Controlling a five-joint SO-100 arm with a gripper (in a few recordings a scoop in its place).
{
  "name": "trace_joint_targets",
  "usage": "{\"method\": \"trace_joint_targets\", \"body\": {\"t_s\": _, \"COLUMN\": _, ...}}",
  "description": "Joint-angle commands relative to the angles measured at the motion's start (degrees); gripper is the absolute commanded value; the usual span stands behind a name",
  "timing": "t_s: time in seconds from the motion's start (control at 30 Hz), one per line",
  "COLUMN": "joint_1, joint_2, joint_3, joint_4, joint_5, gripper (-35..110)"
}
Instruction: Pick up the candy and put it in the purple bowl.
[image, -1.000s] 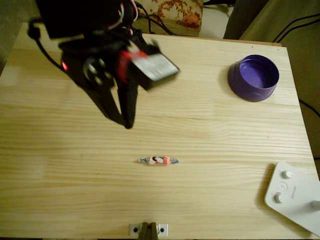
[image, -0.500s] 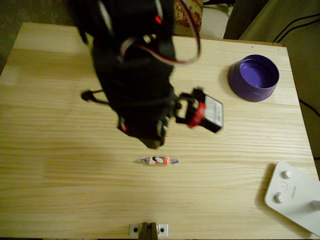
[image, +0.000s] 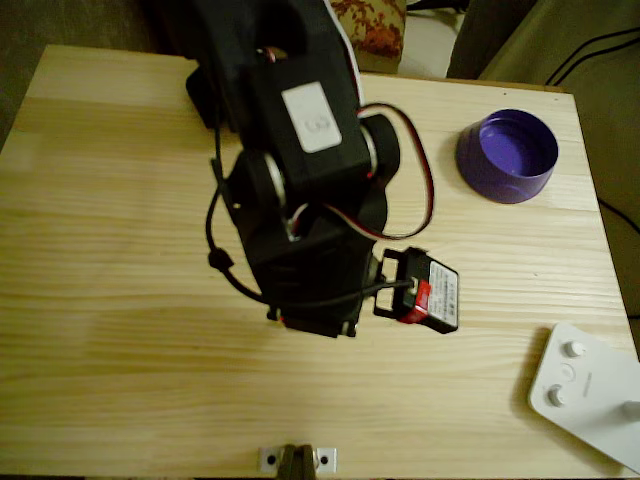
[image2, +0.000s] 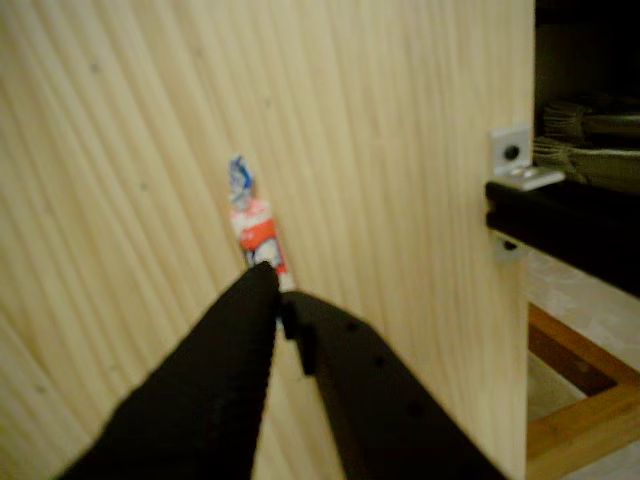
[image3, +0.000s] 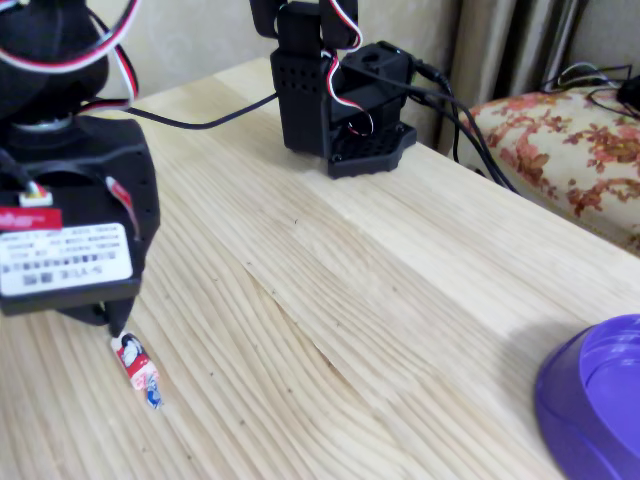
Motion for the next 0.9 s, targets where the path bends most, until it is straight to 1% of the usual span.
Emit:
{"method": "trace_joint_targets", "body": {"t_s": 0.0, "joint_1": -1.6, "joint_2": 2.0, "joint_3": -3.2, "joint_4": 1.4, "joint_5": -0.3, "gripper": 1}}
{"method": "trace_joint_targets", "body": {"t_s": 0.33, "joint_1": -2.5, "joint_2": -0.4, "joint_3": -3.5, "joint_4": 1.4, "joint_5": -1.7, "gripper": 8}}
{"method": "trace_joint_targets", "body": {"t_s": 0.47, "joint_1": -2.9, "joint_2": -0.4, "joint_3": -2.6, "joint_4": 2.5, "joint_5": -1.3, "gripper": 15}}
{"method": "trace_joint_targets", "body": {"t_s": 0.53, "joint_1": -3.4, "joint_2": -0.8, "joint_3": -2.5, "joint_4": 3.0, "joint_5": 0.9, "gripper": 20}}
{"method": "trace_joint_targets", "body": {"t_s": 0.73, "joint_1": -3.2, "joint_2": -2.5, "joint_3": -2.5, "joint_4": 4.3, "joint_5": 1.8, "gripper": 28}}
{"method": "trace_joint_targets", "body": {"t_s": 0.87, "joint_1": -3.4, "joint_2": -3.7, "joint_3": -3.2, "joint_4": 4.3, "joint_5": 1.8, "gripper": 28}}
